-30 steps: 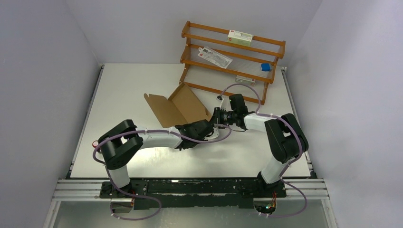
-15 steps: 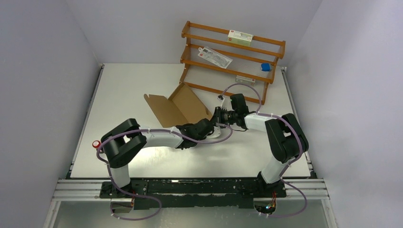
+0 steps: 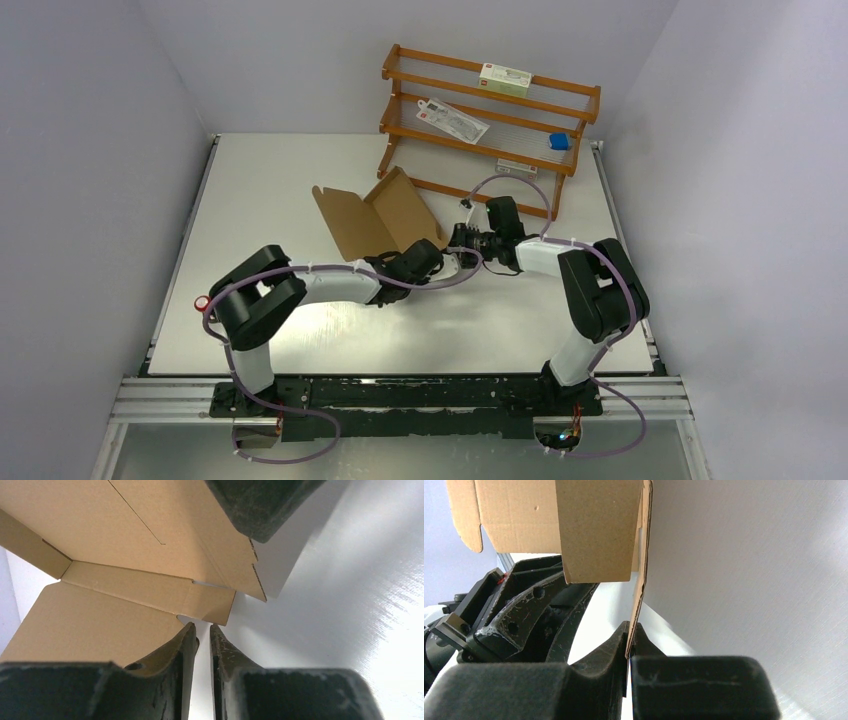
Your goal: Fold the paper box
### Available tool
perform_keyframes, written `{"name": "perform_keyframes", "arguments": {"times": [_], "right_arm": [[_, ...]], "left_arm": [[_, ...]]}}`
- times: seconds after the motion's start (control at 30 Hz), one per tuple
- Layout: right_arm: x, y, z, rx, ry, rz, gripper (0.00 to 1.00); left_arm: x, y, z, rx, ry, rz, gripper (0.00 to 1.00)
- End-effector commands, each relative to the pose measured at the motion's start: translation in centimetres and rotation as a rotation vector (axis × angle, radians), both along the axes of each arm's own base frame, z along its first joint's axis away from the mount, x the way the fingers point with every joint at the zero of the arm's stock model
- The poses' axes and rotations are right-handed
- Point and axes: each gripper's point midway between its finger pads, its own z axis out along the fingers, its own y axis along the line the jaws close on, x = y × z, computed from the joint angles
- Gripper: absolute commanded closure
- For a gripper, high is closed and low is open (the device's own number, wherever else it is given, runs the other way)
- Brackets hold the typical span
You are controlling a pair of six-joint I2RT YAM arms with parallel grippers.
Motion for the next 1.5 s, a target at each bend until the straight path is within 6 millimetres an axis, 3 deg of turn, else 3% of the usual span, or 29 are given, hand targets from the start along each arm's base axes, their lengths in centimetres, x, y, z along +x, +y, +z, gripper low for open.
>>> {"name": "perform_keyframes", "arguments": {"times": [0.0,0.17,0.53,0.63,0.87,1.07,1.23,1.47], "right_arm": [[-0.7,0.9,0.6,0.046,0.025,0.048,0.94],[-0.2,0.9,0.6,0.057,0.033,0.024,0.87],[1.6,0.5,2.3,0.130,-0.032,-0.087,0.59],[2.2,0.3,2.3,0.127,-0.058,-0.134,0.56],[2.9,0.7,2.6,0.214,-0.054,-0.191,0.65],[3.3,1.4,2.8,0.279,-0.032,-0.194,0.79],[2.6,1.6,1.9,0.280,0.028,-0.165,0.92],[2.2,1.6,0.6,0.265,0.063,-0.111,0.95]], "left_arm": [[0.8,-0.6,0.6,-0.085,-0.014,0.026,0.75],[0.2,0.0,1.1,-0.115,-0.022,0.017,0.71],[0.5,-1.1,2.9,-0.212,-0.040,0.007,0.63],[0.5,-1.3,3.0,-0.220,-0.035,0.004,0.62],[0.4,-1.5,3.3,-0.238,-0.034,-0.007,0.61],[0.3,-1.5,3.8,-0.238,-0.037,-0.022,0.58],[0.3,-1.4,4.6,-0.205,-0.052,-0.072,0.41],[0.6,-1.6,5.1,-0.109,-0.028,-0.113,0.30]]}}
